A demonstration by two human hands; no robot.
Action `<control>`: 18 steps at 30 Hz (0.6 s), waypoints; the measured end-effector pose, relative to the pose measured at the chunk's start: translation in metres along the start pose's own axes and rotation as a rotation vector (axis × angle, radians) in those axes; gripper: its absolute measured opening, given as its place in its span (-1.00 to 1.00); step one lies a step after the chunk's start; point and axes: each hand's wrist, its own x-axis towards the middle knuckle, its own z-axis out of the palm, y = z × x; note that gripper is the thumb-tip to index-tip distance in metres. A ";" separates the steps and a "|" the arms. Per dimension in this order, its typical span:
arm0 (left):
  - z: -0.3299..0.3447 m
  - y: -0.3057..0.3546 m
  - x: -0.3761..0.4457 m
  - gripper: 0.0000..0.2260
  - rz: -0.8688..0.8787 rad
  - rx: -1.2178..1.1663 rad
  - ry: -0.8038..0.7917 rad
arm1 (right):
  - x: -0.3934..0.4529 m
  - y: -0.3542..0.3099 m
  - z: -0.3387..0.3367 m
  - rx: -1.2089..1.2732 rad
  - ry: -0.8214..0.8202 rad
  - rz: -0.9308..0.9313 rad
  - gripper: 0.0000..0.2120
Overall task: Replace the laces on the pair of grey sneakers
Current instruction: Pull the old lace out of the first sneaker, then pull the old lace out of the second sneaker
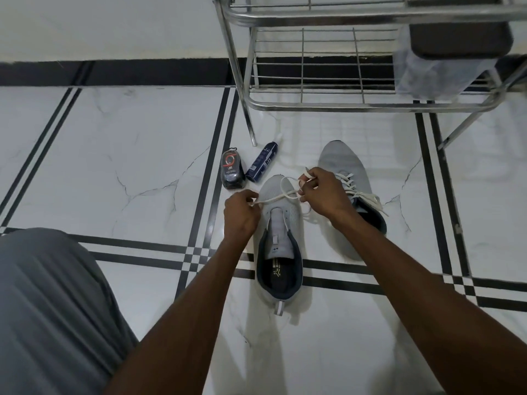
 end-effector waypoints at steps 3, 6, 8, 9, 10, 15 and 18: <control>-0.002 0.002 0.001 -0.89 0.028 0.001 0.089 | 0.000 0.001 0.000 0.015 -0.006 0.032 -0.83; -0.007 0.015 0.002 -0.92 0.095 -0.037 0.099 | -0.001 -0.009 -0.002 0.098 -0.032 0.039 -0.79; -0.011 0.034 0.001 -0.93 0.108 -0.190 -0.002 | -0.003 -0.019 -0.004 0.192 -0.042 0.062 -0.75; -0.013 0.048 0.000 -0.92 0.090 -0.308 -0.074 | -0.003 -0.024 -0.006 0.242 -0.039 0.069 -0.74; -0.016 0.062 0.000 -0.91 0.075 -0.428 -0.139 | -0.002 -0.029 -0.009 0.289 -0.035 0.077 -0.76; -0.018 0.106 0.009 -0.84 0.072 -0.667 -0.156 | -0.010 -0.049 -0.024 0.539 -0.187 0.192 -0.59; -0.009 0.119 0.013 -0.84 0.080 -0.589 -0.093 | -0.020 -0.041 -0.042 0.502 -0.220 0.195 -0.56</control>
